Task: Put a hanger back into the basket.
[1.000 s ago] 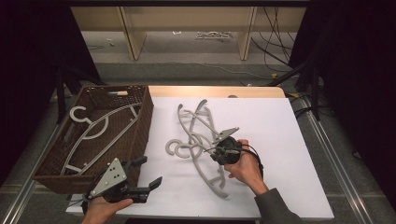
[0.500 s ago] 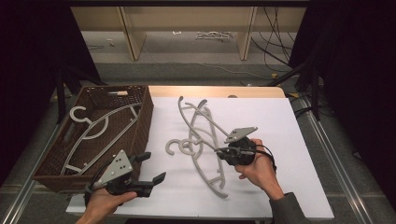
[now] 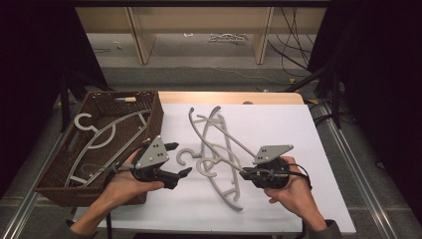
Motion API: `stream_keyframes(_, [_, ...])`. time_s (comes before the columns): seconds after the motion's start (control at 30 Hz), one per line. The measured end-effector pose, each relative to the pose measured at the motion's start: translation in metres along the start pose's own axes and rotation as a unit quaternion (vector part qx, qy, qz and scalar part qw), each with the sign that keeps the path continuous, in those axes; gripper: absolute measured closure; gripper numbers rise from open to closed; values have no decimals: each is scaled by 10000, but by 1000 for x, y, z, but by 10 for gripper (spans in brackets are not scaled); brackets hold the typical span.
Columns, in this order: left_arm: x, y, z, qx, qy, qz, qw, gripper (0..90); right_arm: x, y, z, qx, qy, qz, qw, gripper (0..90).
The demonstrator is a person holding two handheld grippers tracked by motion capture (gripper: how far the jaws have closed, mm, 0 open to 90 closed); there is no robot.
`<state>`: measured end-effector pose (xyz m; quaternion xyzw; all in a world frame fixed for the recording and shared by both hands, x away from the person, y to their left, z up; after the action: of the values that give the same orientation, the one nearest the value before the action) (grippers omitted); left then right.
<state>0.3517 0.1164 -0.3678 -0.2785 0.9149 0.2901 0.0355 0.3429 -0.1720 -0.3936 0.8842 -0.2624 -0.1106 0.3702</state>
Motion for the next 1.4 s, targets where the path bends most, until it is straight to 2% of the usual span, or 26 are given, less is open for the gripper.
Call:
stream_keyframes(0.03, [-3,-2,-1,-75,-87,22,9999,224,-1,1,0,85,26,41,10000,825])
stream_keyframes(0.13, [-6,-10,-2,-253,-124,134,9995,221,-5,8,-1,16,107,-71,9999,825])
stream_keyframes(0.2, [-6,-15,-3,-273,-214,19,9994,220,-8,8,-1,43,119,-123,9998,825])
stream_keyframes(0.33, [-5,-22,-2,-398,-409,91,9983,227,-14,6,-2,21,213,-186,9996,826])
stream_keyframes(0.37, [-5,-24,-1,-430,-518,116,9977,227,-15,5,-3,22,200,-214,9996,825])
stream_keyframes(0.4, [-5,-26,0,-503,-581,138,9969,227,-17,3,-3,13,219,-328,9992,825])
stream_keyframes(0.53, [-7,-33,4,-610,-709,198,9954,229,-22,0,-4,-30,311,-395,9987,825])
stream_keyframes(0.63, [-6,-36,5,-633,-820,344,9940,247,-26,-2,-5,-70,350,-521,9980,826])
stream_keyframes(0.73, [-6,-39,7,-631,-784,587,9932,253,-30,-4,-6,-110,464,-598,9971,826])
stream_keyframes(0.83, [-4,-41,10,-716,-945,719,9903,308,-33,-7,-6,-115,515,-653,9965,826])
stream_keyframes(0.97, [1,-43,11,-758,-1117,1019,9856,401,-36,-8,-7,-106,581,-812,9950,826])
stream_keyframes(1.03, [2,-42,11,-774,-1185,1144,9833,502,-36,-8,-7,-92,569,-845,9948,826])
stream_keyframes(1.07, [3,-42,11,-794,-1295,1212,9809,526,-36,-8,-7,-76,579,-849,9947,826])
stream_keyframes(1.1, [4,-42,12,-766,-1286,1264,9806,557,-36,-8,-6,-83,605,-874,9943,826])
stream_keyframes(1.13, [4,-41,12,-814,-1406,1336,9776,576,-35,-8,-6,-83,624,-885,9941,826])
stream_keyframes(1.17, [6,-41,12,-767,-1424,1414,9767,592,-35,-7,-6,-78,638,-905,9938,826])
stream_keyframes(1.2, [6,-40,12,-812,-1549,1442,9740,615,-35,-7,-6,-93,671,-935,9933,826])
stream_keyframes(1.23, [8,-40,12,-764,-1498,1478,9746,628,-35,-7,-6,-95,699,-944,9930,825])
stream_keyframes(1.27, [7,-39,12,-826,-1686,1519,9704,641,-35,-7,-7,-93,716,-927,9931,825])
stream_keyframes(1.33, [9,-38,11,-830,-1726,1530,9695,664,-35,-7,-8,-120,849,-892,9923,822])
stream_keyframes(1.37, [9,-38,10,-777,-1758,1492,9699,668,-35,-6,-8,-129,903,-861,9921,820])
stream_keyframes(1.4, [9,-36,9,-773,-1782,1545,9687,675,-34,-5,-9,-115,935,-865,9918,816])
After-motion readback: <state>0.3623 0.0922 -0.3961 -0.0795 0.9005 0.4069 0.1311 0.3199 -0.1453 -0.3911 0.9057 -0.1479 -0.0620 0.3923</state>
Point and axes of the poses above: each handheld gripper's, and its own axes: y roughly backward along the jaws, z roughly out of its underside, x roughly to its right, the point moved 3 cm from there along -y, roughly forward along the jaws, and after that the axes turned 2 degrees about -y, right-handed, at the moved point
